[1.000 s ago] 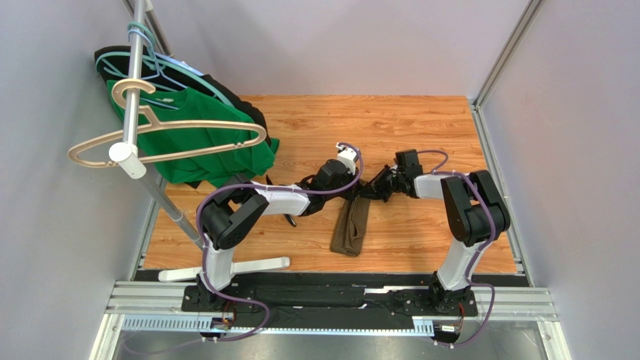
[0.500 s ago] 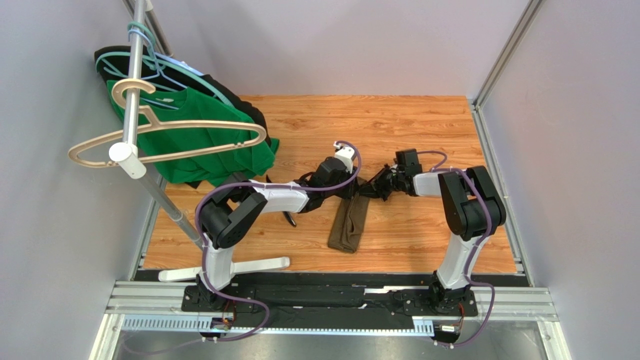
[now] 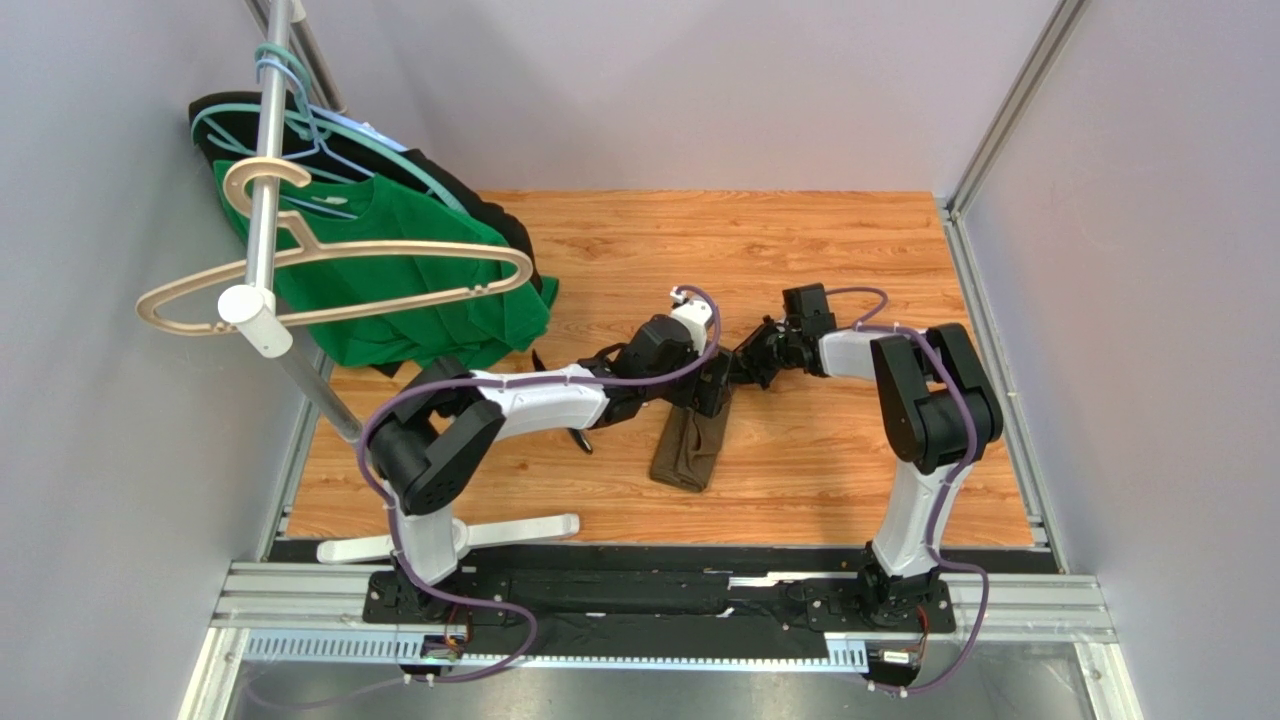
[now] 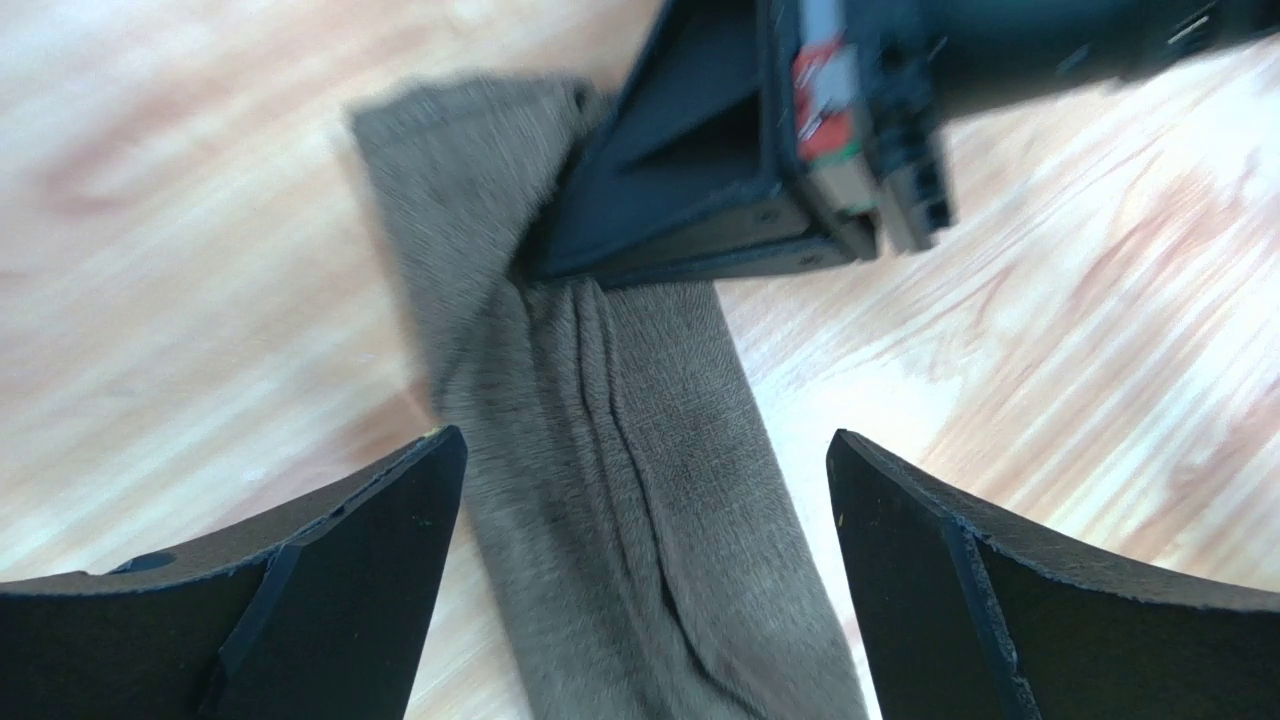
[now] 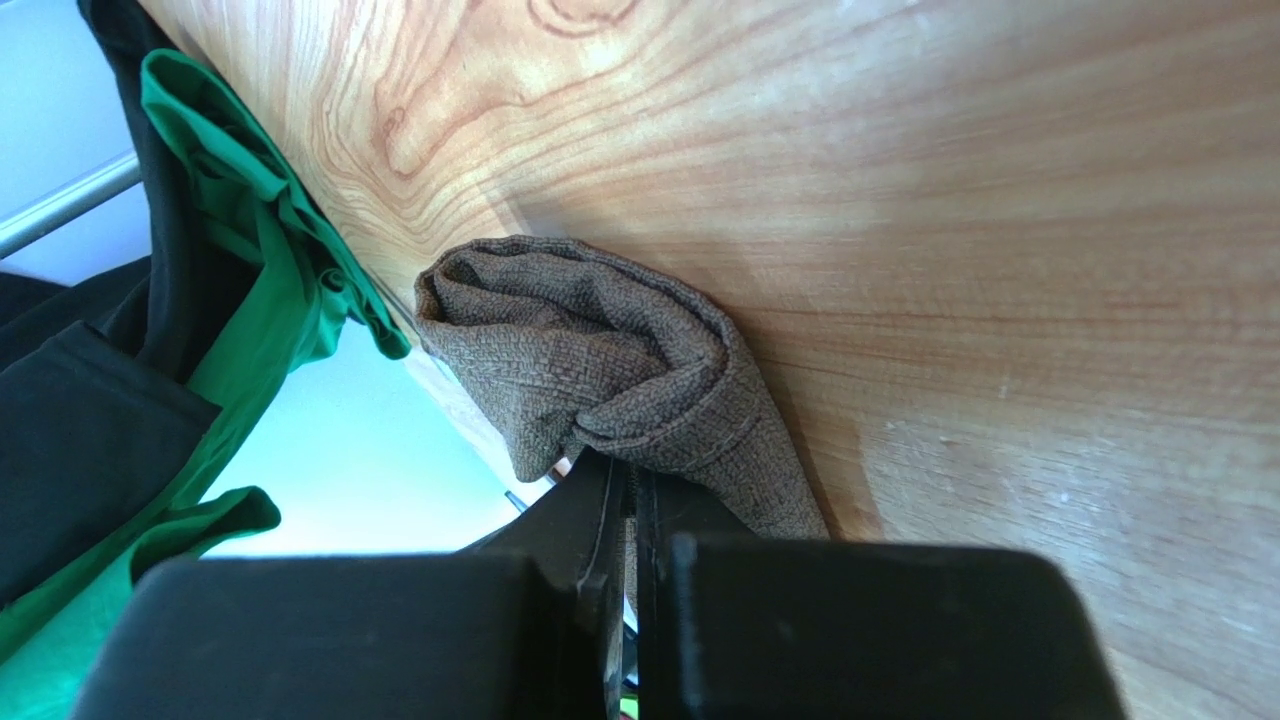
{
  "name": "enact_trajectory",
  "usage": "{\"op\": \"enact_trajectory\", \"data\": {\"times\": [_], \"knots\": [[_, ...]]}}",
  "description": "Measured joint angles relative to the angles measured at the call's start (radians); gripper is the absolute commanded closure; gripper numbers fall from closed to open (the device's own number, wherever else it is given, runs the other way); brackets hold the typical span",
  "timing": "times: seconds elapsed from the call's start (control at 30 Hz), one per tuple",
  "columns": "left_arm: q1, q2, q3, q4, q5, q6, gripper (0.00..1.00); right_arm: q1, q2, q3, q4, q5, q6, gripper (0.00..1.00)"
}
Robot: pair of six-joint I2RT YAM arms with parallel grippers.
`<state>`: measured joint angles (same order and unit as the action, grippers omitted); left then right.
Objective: Fold the napkin into a case and place the utensils inside
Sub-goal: Grasp the top corner of the smaller rectangle folded napkin from the folded napkin.
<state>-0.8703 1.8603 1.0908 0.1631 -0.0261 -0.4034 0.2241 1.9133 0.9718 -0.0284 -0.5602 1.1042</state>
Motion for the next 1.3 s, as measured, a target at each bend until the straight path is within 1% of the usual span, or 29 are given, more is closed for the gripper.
{"op": "enact_trajectory", "data": {"times": [0.1, 0.13, 0.23, 0.4, 0.5, 0.53, 0.6, 0.63, 0.67, 0.7, 0.73, 0.8, 0.83, 0.87, 0.9, 0.93, 1.0, 1.03, 1.1, 1.13, 1.23, 1.3], "knots": [[0.014, -0.050, 0.000, -0.021, -0.006, 0.002, 0.01, 0.004, 0.002, 0.018, -0.031, 0.011, -0.011, 1.00], [0.023, -0.060, 0.000, -0.022, -0.003, 0.002, 0.02, 0.006, 0.002, 0.024, -0.041, 0.015, -0.015, 1.00], [0.048, -0.054, 0.003, -0.028, 0.020, 0.005, 0.03, 0.010, 0.002, 0.032, -0.056, 0.024, -0.025, 1.00], [0.077, 0.053, 0.072, -0.074, 0.100, 0.009, 0.01, 0.012, 0.002, 0.038, -0.068, 0.029, -0.032, 1.00], [0.079, 0.098, 0.084, -0.087, 0.117, 0.014, 0.02, 0.013, 0.002, 0.040, -0.071, 0.031, -0.035, 1.00], [0.079, 0.101, 0.093, -0.087, 0.123, 0.015, 0.06, 0.014, 0.002, 0.040, -0.072, 0.032, -0.036, 1.00], [0.079, 0.115, 0.114, -0.099, 0.126, 0.016, 0.10, 0.015, 0.002, 0.043, -0.076, 0.034, -0.037, 0.99], [0.079, 0.124, 0.121, -0.099, 0.122, 0.016, 0.15, 0.015, 0.002, 0.043, -0.077, 0.034, -0.037, 0.96], [0.079, 0.127, 0.125, -0.098, 0.122, 0.016, 0.19, 0.015, 0.002, 0.044, -0.078, 0.034, -0.039, 0.90], [0.081, 0.129, 0.125, -0.095, 0.121, 0.016, 0.24, 0.015, 0.002, 0.045, -0.079, 0.034, -0.041, 0.88], [0.082, 0.130, 0.124, -0.092, 0.122, 0.013, 0.31, 0.015, 0.002, 0.045, -0.080, 0.035, -0.044, 0.87], [0.087, 0.131, 0.116, -0.082, 0.123, 0.010, 0.37, 0.015, 0.002, 0.045, -0.083, 0.038, -0.054, 0.83], [0.089, 0.131, 0.109, -0.073, 0.124, 0.010, 0.52, 0.015, 0.002, 0.045, -0.084, 0.040, -0.059, 0.82], [0.092, 0.131, 0.103, -0.064, 0.126, 0.008, 0.60, 0.016, 0.001, 0.045, -0.085, 0.042, -0.063, 0.82], [0.095, 0.131, 0.096, -0.055, 0.128, 0.006, 0.65, 0.016, 0.000, 0.045, -0.086, 0.043, -0.066, 0.81], [0.098, 0.131, 0.090, -0.049, 0.130, 0.000, 0.67, 0.017, 0.000, 0.045, -0.086, 0.045, -0.071, 0.79], [0.102, 0.131, 0.084, -0.043, 0.142, -0.006, 0.67, 0.019, -0.002, 0.045, -0.086, 0.047, -0.079, 0.75], [0.103, 0.131, 0.082, -0.040, 0.149, -0.008, 0.67, 0.019, -0.002, 0.047, -0.087, 0.047, -0.082, 0.68], [0.105, 0.131, 0.082, -0.039, 0.158, -0.014, 0.67, 0.021, -0.003, 0.052, -0.088, 0.044, -0.093, 0.60], [0.106, 0.131, 0.080, -0.037, 0.164, -0.018, 0.67, 0.021, -0.005, 0.055, -0.088, 0.043, -0.101, 0.52], [0.106, 0.131, 0.066, -0.012, 0.188, -0.037, 0.68, 0.025, -0.027, 0.060, -0.106, 0.044, -0.141, 0.44], [0.106, 0.131, 0.052, 0.010, 0.201, -0.053, 0.69, 0.026, -0.040, 0.065, -0.134, 0.047, -0.176, 0.43]]}}
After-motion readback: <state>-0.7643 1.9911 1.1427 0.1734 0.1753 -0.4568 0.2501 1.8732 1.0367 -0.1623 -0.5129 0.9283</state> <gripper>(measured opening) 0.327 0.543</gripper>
